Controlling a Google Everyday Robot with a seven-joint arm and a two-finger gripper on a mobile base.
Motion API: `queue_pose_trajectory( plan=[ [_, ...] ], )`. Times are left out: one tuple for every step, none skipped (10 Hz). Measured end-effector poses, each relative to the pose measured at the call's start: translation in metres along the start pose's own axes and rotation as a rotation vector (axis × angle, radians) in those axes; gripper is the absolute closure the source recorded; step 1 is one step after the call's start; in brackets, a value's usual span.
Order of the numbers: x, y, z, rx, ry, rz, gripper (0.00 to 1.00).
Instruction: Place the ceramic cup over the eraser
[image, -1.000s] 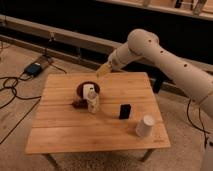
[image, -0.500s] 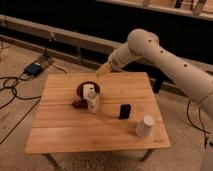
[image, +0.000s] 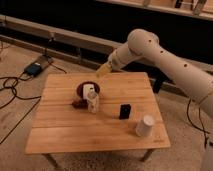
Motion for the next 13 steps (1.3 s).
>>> queue_pose_trajectory(
  plan=[
    [0.0, 0.0, 0.0, 0.0, 0.0, 0.0, 0.35],
    [0.0, 0.0, 0.0, 0.0, 0.0, 0.0, 0.35],
    [0.0, 0.0, 0.0, 0.0, 0.0, 0.0, 0.35],
    [0.0, 0.0, 0.0, 0.0, 0.0, 0.0, 0.35],
    [0.0, 0.0, 0.0, 0.0, 0.001, 0.0, 0.35],
    [0.002, -0.002, 0.0, 0.004, 0.007, -0.002, 0.35],
    [0.013, -0.01, -0.002, 0.024, 0.038, -0.014, 0.35],
    [0.024, -0.017, -0.005, 0.042, 0.066, -0.024, 0.35],
    [0.043, -0.03, -0.01, 0.077, 0.117, -0.038, 0.35],
    [0.064, -0.046, -0.021, 0.121, 0.174, -0.048, 0.35],
    [0.075, -0.055, -0.029, 0.15, 0.208, -0.055, 0.35],
    [0.09, -0.065, -0.04, 0.185, 0.252, -0.06, 0.35],
    [0.102, -0.069, -0.049, 0.204, 0.283, -0.057, 0.35]
  ],
)
